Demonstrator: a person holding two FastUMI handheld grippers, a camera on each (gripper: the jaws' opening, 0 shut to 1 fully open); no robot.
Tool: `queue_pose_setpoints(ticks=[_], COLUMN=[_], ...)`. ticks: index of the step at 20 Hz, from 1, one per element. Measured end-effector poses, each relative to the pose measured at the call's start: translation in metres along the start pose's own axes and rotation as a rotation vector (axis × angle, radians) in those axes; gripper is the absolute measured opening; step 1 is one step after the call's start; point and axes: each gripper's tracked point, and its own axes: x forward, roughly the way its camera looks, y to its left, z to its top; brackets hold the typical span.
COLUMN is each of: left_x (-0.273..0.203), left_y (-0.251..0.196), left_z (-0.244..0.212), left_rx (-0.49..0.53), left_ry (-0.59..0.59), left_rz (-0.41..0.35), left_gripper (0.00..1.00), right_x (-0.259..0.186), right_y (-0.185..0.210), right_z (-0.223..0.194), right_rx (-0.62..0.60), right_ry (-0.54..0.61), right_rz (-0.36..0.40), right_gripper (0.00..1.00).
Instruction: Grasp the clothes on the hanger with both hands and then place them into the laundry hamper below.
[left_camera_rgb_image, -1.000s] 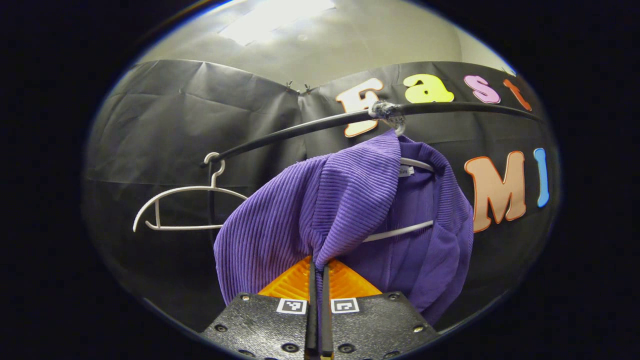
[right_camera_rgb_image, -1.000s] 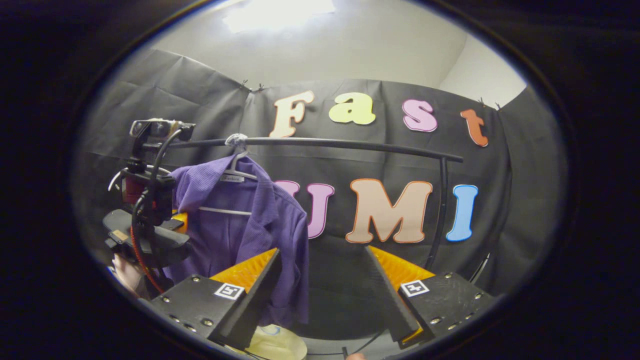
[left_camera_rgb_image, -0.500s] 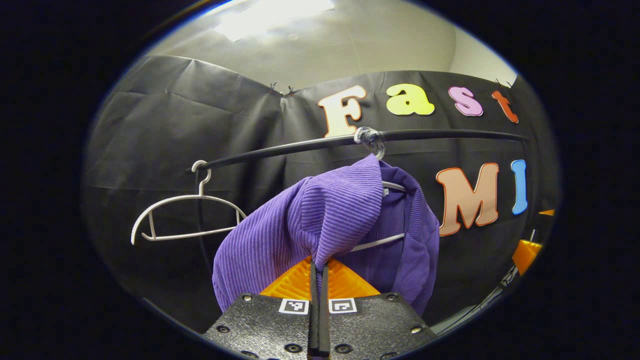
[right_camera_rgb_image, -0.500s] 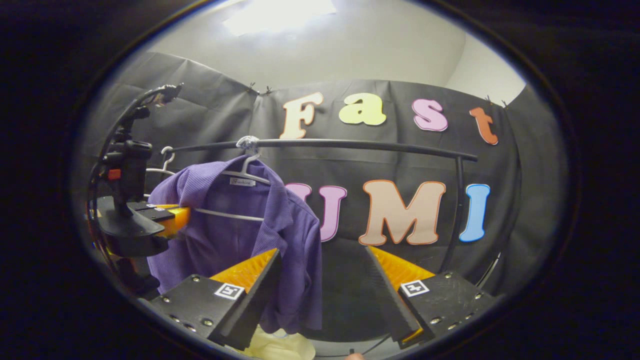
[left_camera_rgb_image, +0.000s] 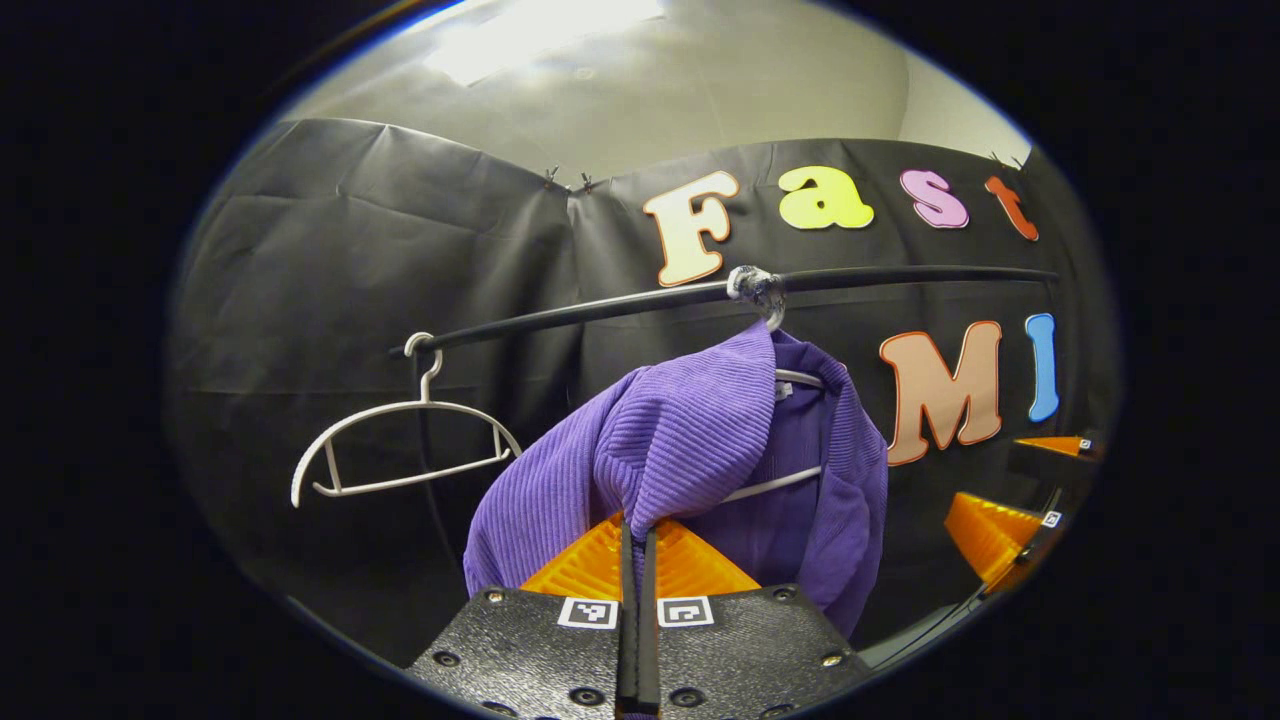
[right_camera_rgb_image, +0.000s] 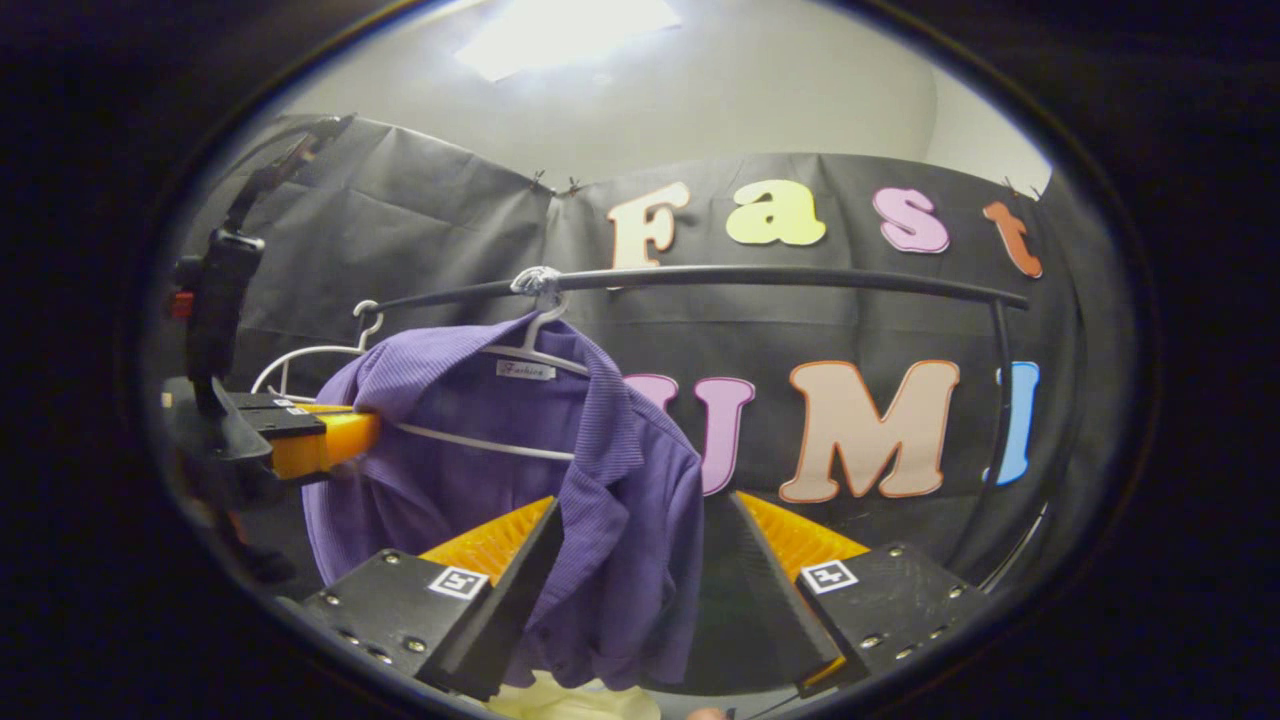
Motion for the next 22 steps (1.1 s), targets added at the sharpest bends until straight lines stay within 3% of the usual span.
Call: queue_pose_setpoints(ticks=[8, 9, 11, 20, 22], left_x=[-0.001, -0.001, -0.001, -0.003, -0.003], left_y=[0.014, 0.017, 0.024, 0.044, 0.046], left_z=[0.024, 0.027, 0.035, 0.052, 0.054], left_rx=[-0.019, -0.023, -0.021, 0.007, 0.034], left_ry=[-0.031, -0.037, -0.053, -0.075, -0.08], left_rz=[0.034, 0.044, 0.069, 0.145, 0.157], left_gripper=[0.0, 0.0, 0.0, 0.02, 0.03], right_x=[0.069, 0.077, 0.092, 0.123, 0.128], right_y=[0.03, 0.032, 0.037, 0.046, 0.044], right_z=[-0.023, -0.026, -0.035, -0.072, -0.081], right_rx=[0.049, 0.052, 0.061, 0.035, 0.031], right_ry=[0.048, 0.054, 0.073, 0.14, 0.174], right_rz=[0.059, 0.059, 0.061, 0.028, 0.011], right_gripper=[0.95, 1.0, 0.94, 0.95, 0.92])
